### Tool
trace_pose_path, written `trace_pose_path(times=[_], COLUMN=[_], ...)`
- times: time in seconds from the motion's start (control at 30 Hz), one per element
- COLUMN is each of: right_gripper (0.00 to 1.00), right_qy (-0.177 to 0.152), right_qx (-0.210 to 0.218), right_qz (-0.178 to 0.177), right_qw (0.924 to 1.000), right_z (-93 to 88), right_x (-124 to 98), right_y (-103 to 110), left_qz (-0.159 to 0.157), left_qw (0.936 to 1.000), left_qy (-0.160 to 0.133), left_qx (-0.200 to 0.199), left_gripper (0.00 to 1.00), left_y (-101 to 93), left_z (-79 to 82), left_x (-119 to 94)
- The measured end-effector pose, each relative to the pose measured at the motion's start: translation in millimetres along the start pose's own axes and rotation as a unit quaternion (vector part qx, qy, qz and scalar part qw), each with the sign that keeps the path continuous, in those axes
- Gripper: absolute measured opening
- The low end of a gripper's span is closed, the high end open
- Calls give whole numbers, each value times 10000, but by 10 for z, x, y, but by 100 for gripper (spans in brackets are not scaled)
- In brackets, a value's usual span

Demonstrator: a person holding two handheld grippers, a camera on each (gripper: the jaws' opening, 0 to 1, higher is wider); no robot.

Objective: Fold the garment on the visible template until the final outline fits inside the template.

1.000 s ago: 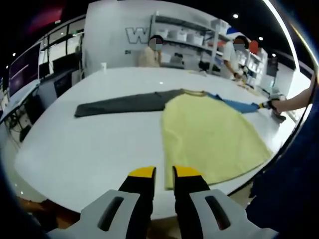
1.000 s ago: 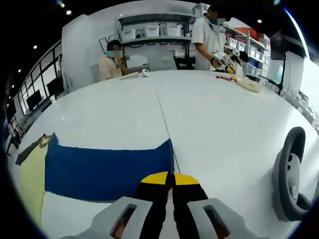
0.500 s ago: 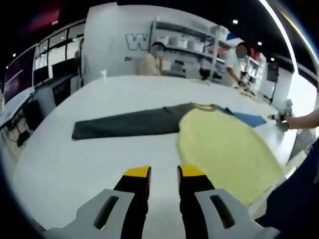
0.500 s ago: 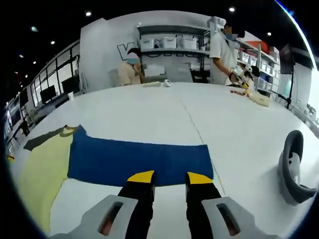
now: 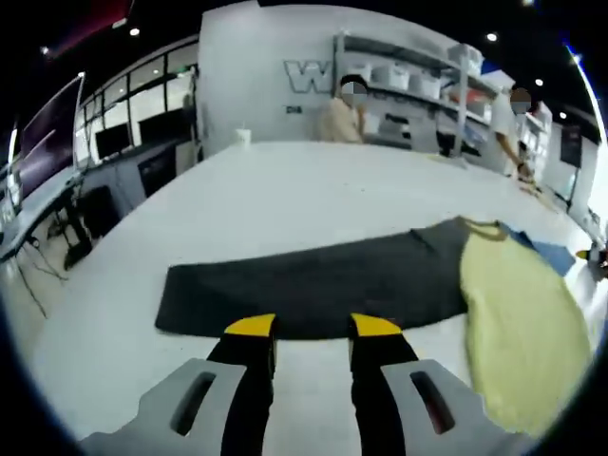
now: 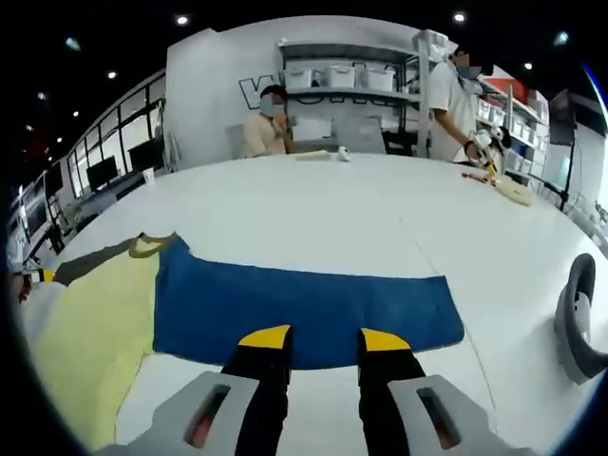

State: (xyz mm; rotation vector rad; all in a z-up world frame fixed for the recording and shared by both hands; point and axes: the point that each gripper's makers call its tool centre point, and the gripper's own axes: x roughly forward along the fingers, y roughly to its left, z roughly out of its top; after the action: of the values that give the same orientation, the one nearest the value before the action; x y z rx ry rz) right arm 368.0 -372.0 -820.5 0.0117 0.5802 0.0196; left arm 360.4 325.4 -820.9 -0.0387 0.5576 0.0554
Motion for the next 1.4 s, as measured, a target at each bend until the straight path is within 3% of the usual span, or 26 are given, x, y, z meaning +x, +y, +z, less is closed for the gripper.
trace_pose_path(times=[0.03,0.17,0.4,0.53,0.6,0.67,0.83,0.97,1.1,1.4], right_gripper=[22,23,25,23,23,19,0,0,0,0], right_qy=[60,22,210,343,554,442,499,433,568,584], right_qx=[-170,-176,-363,-391,-464,-284,-315,138,-133,286], right_qz=[-129,-167,-221,-270,-237,-200,-482,-509,-558,-798], right_qw=[9998,9997,9989,9983,9971,9984,9971,9977,9967,9947], right_z=[-17,-11,-77,-137,-255,-229,-297,-333,-355,-474], right_x=[52,157,304,280,290,273,198,122,85,-88], right_y=[-27,17,-73,-98,-126,-143,-306,-345,-333,-360], left_qz=[134,403,360,326,315,322,371,379,445,565], left_qw=[9998,9985,9975,9975,9968,9963,9963,9958,9947,9958], left_qy=[-46,243,313,260,228,215,199,211,293,289], left_qx=[102,292,527,572,693,769,751,811,874,661], left_gripper=[29,28,25,23,19,17,8,4,2,2], left_y=[88,215,240,245,268,271,337,413,514,716], left_z=[50,-83,-108,-129,-154,-163,-171,-174,-200,-289], left_x=[112,216,341,342,311,266,269,252,199,53])
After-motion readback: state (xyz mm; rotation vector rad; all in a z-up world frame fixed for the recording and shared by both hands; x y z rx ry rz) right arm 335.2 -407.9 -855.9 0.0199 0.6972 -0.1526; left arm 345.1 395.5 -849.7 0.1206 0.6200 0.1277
